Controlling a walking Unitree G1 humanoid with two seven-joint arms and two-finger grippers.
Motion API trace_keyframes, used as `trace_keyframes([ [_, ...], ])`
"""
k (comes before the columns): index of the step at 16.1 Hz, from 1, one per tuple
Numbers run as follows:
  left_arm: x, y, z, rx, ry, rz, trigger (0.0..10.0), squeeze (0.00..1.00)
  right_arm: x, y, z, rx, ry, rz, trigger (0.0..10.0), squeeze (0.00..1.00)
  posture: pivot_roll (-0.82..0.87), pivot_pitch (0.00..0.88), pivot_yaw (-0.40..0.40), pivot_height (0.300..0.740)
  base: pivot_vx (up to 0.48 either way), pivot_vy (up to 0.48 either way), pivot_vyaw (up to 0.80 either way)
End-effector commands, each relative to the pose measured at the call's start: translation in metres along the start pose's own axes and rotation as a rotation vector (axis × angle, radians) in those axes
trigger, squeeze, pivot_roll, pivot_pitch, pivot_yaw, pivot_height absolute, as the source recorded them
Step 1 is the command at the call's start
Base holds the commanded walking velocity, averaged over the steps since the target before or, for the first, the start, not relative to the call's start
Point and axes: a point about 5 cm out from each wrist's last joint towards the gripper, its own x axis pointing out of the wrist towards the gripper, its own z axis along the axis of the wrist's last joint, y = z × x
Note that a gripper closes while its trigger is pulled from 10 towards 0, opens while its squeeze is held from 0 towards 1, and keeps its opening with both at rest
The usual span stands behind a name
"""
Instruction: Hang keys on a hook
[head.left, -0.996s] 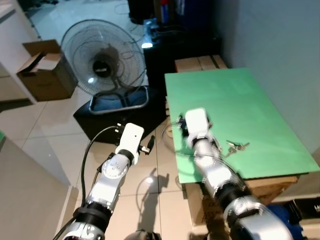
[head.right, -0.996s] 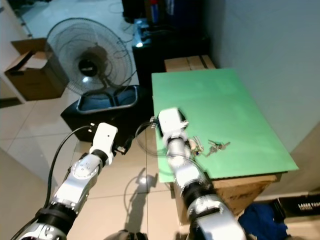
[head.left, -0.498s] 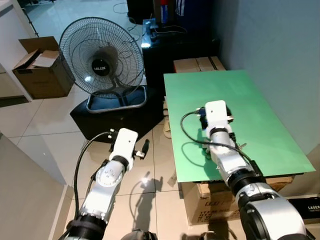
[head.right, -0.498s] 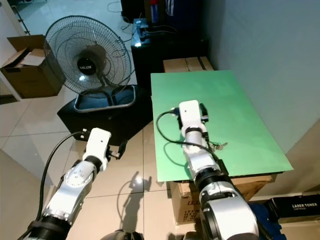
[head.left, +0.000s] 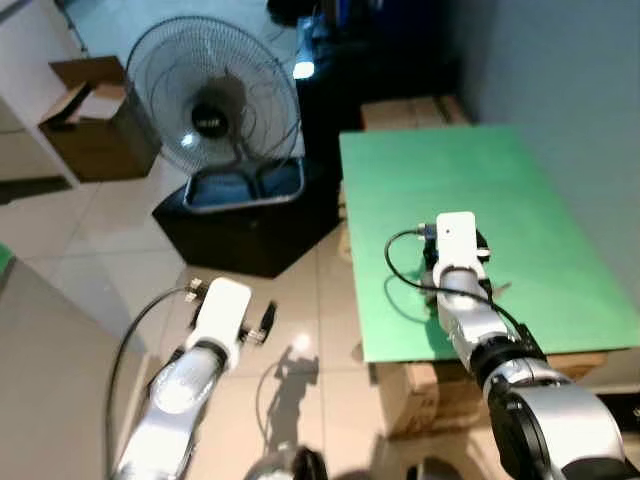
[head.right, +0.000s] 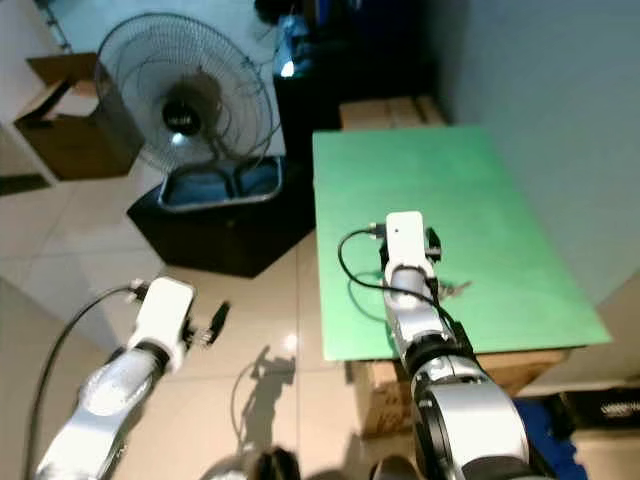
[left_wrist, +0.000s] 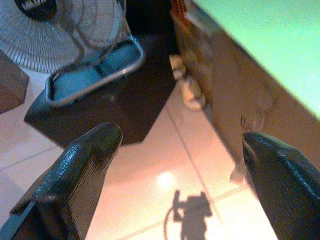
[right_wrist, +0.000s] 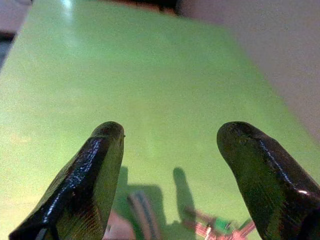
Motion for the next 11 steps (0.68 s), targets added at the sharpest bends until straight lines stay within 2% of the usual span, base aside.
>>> trace_keyframes([
  [1,-0.004,0.003,0.002,0.008,0.004,-0.005,10.0,0.00,-0.002,0.004,-0.003,0.002,0.024,0.004,10.0,0.00,0.02,0.173,0.167,0.723,0.000,0.000,0.00],
  [3,-0.018,0.002,0.001,0.016,0.035,-0.024,10.0,0.00,-0.005,0.005,-0.014,0.016,0.063,-0.002,10.0,0.00,0.03,0.210,0.188,0.723,0.000,0.000,0.00],
  [11,-0.036,0.006,0.004,0.038,0.083,-0.039,10.0,0.00,-0.017,0.011,-0.038,0.035,0.143,-0.023,10.0,0.00,0.06,0.228,0.201,0.723,0.000,0.000,0.00],
])
